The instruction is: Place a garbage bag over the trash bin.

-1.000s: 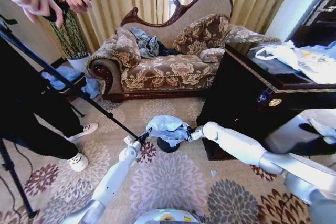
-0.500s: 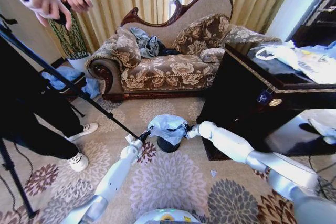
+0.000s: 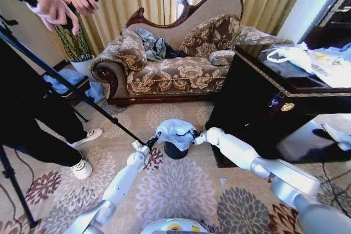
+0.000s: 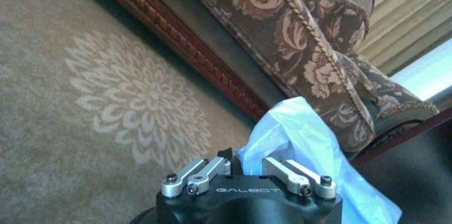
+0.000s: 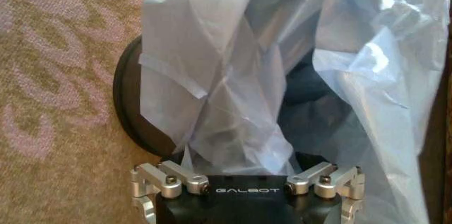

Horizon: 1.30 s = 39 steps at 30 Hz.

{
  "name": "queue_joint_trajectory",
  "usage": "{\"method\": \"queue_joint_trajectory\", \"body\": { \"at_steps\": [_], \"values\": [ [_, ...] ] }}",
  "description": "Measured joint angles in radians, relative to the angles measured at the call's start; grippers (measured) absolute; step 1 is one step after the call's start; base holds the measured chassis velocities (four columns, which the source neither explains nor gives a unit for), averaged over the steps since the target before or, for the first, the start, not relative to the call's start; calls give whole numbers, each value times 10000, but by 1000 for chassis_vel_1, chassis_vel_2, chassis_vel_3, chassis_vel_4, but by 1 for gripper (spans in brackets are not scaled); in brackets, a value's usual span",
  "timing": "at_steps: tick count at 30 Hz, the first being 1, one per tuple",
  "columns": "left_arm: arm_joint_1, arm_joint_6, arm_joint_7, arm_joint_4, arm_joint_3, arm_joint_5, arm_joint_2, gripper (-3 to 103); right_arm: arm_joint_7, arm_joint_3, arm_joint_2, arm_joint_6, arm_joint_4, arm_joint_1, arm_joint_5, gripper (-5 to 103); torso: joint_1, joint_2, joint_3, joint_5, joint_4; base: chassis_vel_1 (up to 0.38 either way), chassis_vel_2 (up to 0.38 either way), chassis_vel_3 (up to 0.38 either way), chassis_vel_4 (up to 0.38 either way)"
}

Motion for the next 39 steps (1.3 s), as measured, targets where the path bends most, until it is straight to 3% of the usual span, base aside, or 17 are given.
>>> {"method": "queue_joint_trajectory", "body": {
  "at_steps": [13, 31, 39],
  "values": [
    [-206, -168, 296, 763, 87, 496, -141, 17, 47, -48, 50, -109, 71, -138, -167, 100, 0, 0, 0, 3, -1, 0, 0, 0, 0],
    [462, -44, 428, -262, 43, 343, 186, 19, -585, -306, -1476, -643, 2409, 137, 1062, 100, 0, 0, 0, 4, 3, 0, 0, 0, 0],
    [703, 17, 298, -796, 104, 366, 363, 23, -657, -311, -2648, -889, 3757, 65, 1669, 100, 0, 0, 0, 3, 2, 0, 0, 0, 0]
  ]
}}
